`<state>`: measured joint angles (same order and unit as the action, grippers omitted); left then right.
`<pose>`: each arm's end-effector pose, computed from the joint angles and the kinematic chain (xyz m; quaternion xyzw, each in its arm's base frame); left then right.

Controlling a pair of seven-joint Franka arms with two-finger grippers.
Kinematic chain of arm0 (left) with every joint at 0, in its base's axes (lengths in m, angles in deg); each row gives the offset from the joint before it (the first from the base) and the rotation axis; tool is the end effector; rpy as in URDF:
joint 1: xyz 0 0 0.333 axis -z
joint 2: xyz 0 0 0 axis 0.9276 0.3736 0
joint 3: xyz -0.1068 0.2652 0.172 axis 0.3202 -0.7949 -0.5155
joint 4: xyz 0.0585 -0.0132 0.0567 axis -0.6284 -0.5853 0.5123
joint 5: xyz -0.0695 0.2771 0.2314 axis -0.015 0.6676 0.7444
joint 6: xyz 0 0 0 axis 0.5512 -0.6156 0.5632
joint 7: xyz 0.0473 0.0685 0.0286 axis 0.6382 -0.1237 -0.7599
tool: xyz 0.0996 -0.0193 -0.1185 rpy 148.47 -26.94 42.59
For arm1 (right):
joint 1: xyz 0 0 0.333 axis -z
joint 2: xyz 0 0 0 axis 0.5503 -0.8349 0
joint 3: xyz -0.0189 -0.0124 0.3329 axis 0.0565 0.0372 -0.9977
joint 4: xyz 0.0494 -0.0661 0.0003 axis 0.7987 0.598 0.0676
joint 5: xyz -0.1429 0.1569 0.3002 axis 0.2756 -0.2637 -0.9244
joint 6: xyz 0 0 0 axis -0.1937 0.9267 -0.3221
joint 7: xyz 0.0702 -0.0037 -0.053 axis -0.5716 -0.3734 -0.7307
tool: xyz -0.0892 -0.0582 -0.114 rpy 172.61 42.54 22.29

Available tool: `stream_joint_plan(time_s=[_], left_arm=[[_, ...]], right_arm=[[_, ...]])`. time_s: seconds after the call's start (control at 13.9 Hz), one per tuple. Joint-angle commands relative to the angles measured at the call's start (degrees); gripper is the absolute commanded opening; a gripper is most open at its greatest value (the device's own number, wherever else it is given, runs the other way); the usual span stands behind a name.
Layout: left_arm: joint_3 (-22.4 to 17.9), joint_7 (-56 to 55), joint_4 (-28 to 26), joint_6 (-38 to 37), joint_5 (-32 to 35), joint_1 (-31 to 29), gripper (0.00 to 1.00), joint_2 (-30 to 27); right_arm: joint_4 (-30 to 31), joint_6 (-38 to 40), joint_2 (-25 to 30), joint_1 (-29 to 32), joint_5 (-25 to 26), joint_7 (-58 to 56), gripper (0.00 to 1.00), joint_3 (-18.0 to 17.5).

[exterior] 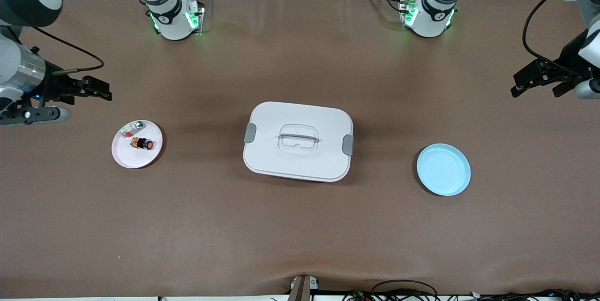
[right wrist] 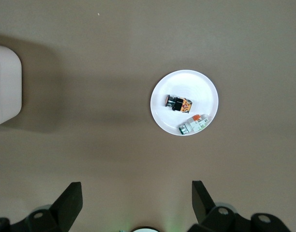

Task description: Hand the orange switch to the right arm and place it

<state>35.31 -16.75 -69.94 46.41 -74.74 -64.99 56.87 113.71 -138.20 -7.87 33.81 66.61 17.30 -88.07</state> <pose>0.5289 -0.0213 0.5965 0.9991 0.0087 0.0362 0.0222 0.5310 0.0130 0.5373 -0.9959 -0.0341 0.0833 0.0128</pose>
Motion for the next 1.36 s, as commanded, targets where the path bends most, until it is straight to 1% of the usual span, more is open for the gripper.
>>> stream_joint_plan(time_s=[0.0, 0.07, 0.29, 0.36, 0.5, 0.65, 0.79, 0.86, 1.01, 1.29], left_arm=[[0.53, -0.45, 1.21, -1.41, 1.55, -0.17, 1.0, 0.25], [0.44, -0.54, 1.21, -1.32, 1.55, -0.17, 1.0, 0.25], [0.53, -0.45, 1.21, -1.41, 1.55, -0.17, 1.0, 0.25], [0.53, -0.54, 1.21, -1.59, 1.55, -0.17, 1.0, 0.16], [0.44, -0.8, 1.3, -3.86, 1.55, -0.08, 1.0, 0.25], [0.44, -0.89, 1.3, -6.85, 1.55, -0.08, 1.0, 0.25], [0.53, -0.8, 1.21, -8.44, 1.55, -0.08, 1.0, 0.25], [0.44, -0.45, 1.21, -8.53, 1.81, -0.08, 1.0, 0.25], [0.53, 0.33, 1.21, -8.53, 3.48, -0.17, 1.0, 0.16], [0.53, 1.57, 1.21, -8.53, 3.48, -0.08, 1.0, 0.25]], right_arm=[[-5.17, 5.19, -1.2, 2.47, -0.13, 2.24, 1.0, -0.26], [-6.22, 5.21, -1.37, 3.87, -0.74, 3.12, 1.0, -0.35], [-8.34, 5.48, -1.46, 4.76, -0.74, 2.7, 1.0, -0.43], [-8.17, 5.74, -1.37, 5.38, -0.83, 2.43, 1.0, -0.35], [-7.29, 7.67, -1.2, 5.64, -0.3, 2.87, 1.0, -0.35], [-7.29, 7.85, -1.28, 5.64, 0.14, 2.78, 1.0, -0.43], [-6.68, 10.3, -1.98, 7.13, -0.82, 2.34, 1.0, -0.35], [-6.67, 10.83, -2.16, 8.18, -1.18, 2.17, 1.0, -0.43], [-6.67, 10.93, -2.08, 7.84, -0.31, 2.51, 1.0, -0.61], [-6.32, 11.54, -1.64, 6.88, -0.48, 2.96, 1.0, -0.87]])
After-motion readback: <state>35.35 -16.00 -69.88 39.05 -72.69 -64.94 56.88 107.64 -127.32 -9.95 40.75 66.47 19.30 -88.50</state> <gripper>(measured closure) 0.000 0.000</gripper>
